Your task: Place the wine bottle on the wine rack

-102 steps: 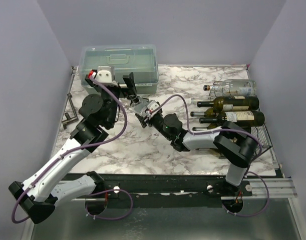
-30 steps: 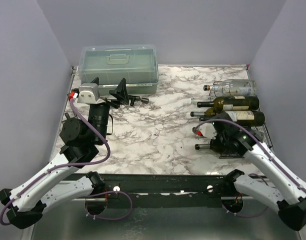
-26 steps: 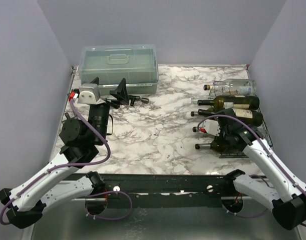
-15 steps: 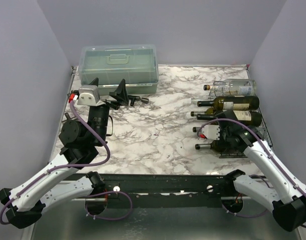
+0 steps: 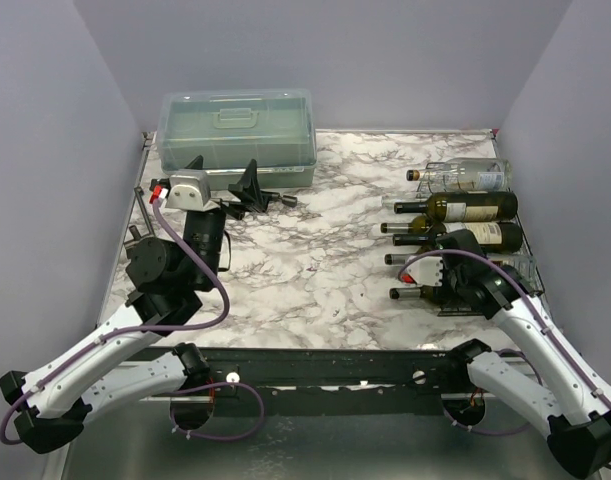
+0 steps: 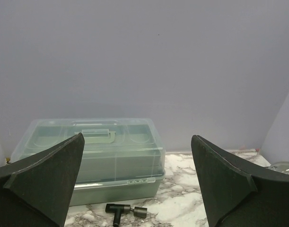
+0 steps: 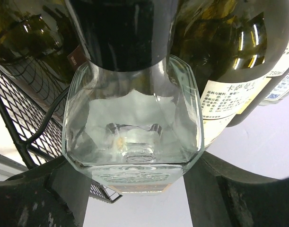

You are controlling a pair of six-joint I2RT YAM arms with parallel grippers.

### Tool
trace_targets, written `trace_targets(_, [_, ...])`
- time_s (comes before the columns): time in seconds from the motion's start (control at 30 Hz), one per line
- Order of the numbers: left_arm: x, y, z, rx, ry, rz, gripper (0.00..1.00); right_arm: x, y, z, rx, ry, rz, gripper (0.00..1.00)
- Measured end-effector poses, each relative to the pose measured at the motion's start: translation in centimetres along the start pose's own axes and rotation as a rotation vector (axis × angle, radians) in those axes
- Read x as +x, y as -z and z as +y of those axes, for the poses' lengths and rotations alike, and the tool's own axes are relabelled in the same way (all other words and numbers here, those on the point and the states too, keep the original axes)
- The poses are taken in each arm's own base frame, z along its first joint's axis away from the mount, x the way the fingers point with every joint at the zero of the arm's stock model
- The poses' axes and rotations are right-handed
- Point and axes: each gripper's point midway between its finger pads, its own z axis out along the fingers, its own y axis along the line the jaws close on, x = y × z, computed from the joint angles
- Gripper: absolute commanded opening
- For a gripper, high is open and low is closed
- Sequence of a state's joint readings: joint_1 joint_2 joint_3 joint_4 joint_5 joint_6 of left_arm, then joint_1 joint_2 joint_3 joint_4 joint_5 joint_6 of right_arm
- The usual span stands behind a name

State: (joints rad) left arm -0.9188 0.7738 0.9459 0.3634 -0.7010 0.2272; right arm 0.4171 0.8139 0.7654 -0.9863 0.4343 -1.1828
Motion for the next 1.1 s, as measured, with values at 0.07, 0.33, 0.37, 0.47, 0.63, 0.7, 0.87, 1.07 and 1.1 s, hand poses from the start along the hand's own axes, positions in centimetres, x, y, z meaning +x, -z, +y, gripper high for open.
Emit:
trace_targets(0.07, [0.3,-0.1,-0.1,0.001,-0.006,0.004,0.96,-0.1,0.1,0.0,0.001,-0.001,-0.007,0.76])
trace_targets(0.33, [2.1,-0.7,-0.9,0.008,-0.059,0.037,0.96,-1.0,0.8,-0.7,0.052,0.002,-0.077,1.0])
trace_targets(0.37, [2.3,-0.8,-1.1,0.01,-0.065,0.042,0.96,-1.1,0.9,-0.7,0.056,0.005,-0.084,1.0])
trace_targets(0.47, [2.9,-1.0,-1.1,0.006,-0.081,0.054,0.96,-1.5,1.1,-0.7,0.061,0.012,-0.105,1.0])
trace_targets(0.63, [3.5,-1.4,-0.8,-0.012,-0.099,0.064,0.96,-2.4,1.7,-0.5,0.062,0.031,-0.16,1.0])
trace_targets(0.7, [3.8,-1.6,-0.8,-0.016,-0.105,0.07,0.96,-2.9,2.0,-0.4,0.059,0.047,-0.186,1.0])
trace_targets(0.87, [4.9,-2.0,-0.9,-0.025,-0.129,0.091,0.96,-3.7,2.5,-0.3,0.064,0.056,-0.236,1.0])
trace_targets(1.07, [6.4,-2.6,-0.7,-0.042,-0.155,0.12,0.96,-3.7,3.0,-0.1,0.085,0.021,-0.263,0.95])
trace_targets(1.1, [6.5,-2.6,-0.7,-0.043,-0.157,0.124,0.96,-3.7,3.0,-0.1,0.086,0.013,-0.26,0.95])
